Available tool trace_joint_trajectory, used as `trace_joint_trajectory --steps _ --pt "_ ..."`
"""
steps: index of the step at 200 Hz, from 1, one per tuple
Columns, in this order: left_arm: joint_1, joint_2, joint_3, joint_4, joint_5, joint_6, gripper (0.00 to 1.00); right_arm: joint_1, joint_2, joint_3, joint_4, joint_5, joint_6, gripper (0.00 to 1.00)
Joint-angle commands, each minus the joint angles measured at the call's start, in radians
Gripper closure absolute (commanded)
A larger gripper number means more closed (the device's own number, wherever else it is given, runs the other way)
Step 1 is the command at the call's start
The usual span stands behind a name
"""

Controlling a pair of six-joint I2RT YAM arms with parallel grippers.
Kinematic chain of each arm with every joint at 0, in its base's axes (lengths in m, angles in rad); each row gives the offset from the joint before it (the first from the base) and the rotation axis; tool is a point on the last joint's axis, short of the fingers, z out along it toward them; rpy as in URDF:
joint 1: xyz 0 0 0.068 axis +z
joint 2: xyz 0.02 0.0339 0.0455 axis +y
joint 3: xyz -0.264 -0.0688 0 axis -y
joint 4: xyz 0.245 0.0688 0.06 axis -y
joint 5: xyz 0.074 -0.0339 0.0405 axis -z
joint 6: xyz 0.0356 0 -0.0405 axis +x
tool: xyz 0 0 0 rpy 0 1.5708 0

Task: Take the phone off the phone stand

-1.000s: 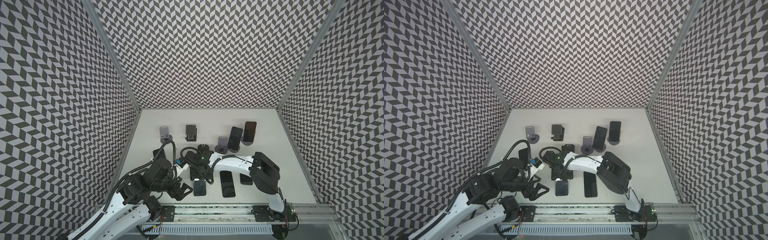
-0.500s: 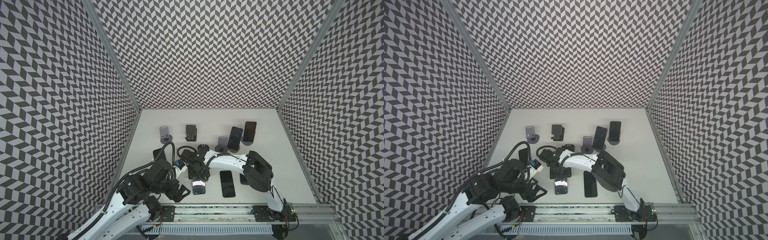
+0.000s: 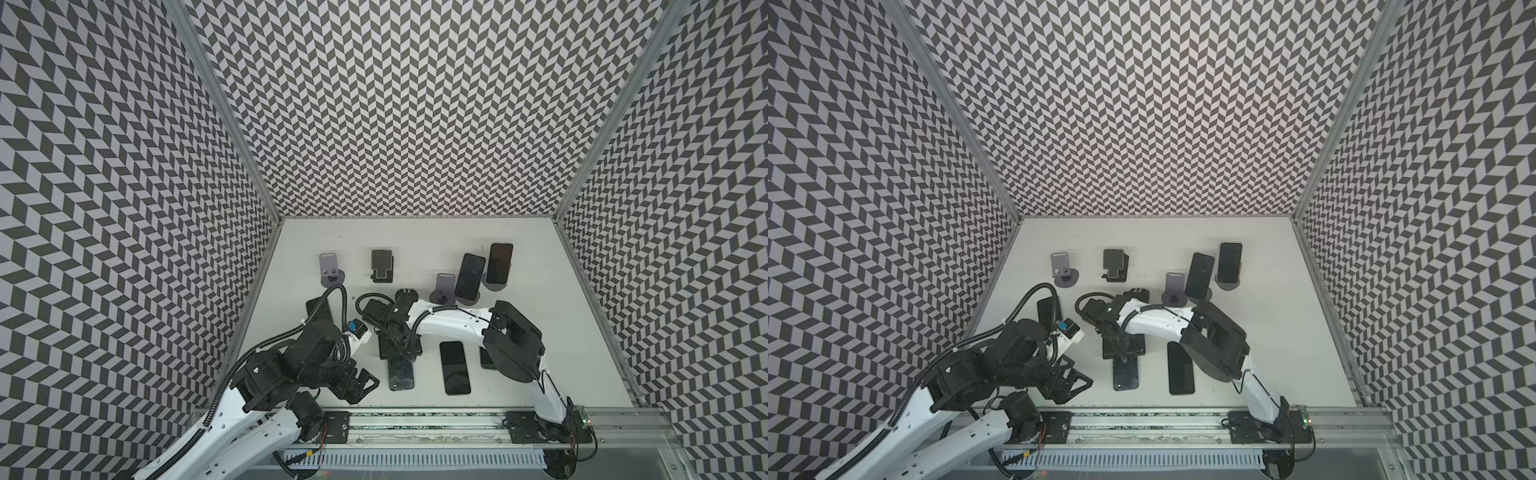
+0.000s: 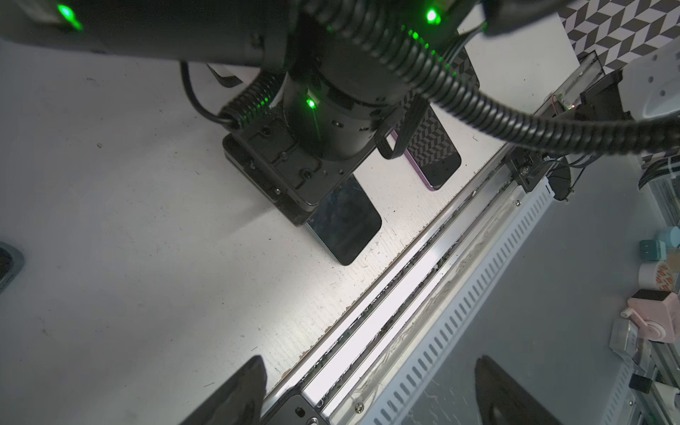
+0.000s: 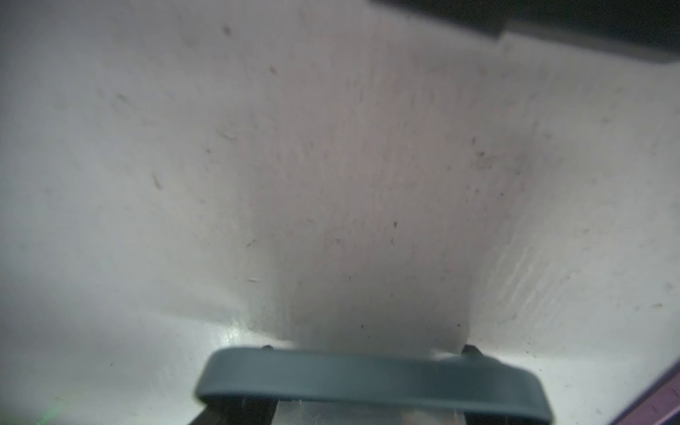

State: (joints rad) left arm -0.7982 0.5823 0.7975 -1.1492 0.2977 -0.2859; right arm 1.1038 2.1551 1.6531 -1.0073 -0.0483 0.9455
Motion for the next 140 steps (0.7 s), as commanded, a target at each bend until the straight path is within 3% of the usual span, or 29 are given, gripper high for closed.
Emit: trace_joint_trajectory --steps 1,140 --pt "-0.003 -0.013 0.032 -0.031 -0.02 -0.009 0.11 0.001 0.002 -0.03 0.027 0.004 0.027 0.26" --pt "-0.003 -0.042 0.051 -0.038 -0.031 0.001 0.11 0.015 0.023 -0.087 0.047 0.006 0.048 0.21"
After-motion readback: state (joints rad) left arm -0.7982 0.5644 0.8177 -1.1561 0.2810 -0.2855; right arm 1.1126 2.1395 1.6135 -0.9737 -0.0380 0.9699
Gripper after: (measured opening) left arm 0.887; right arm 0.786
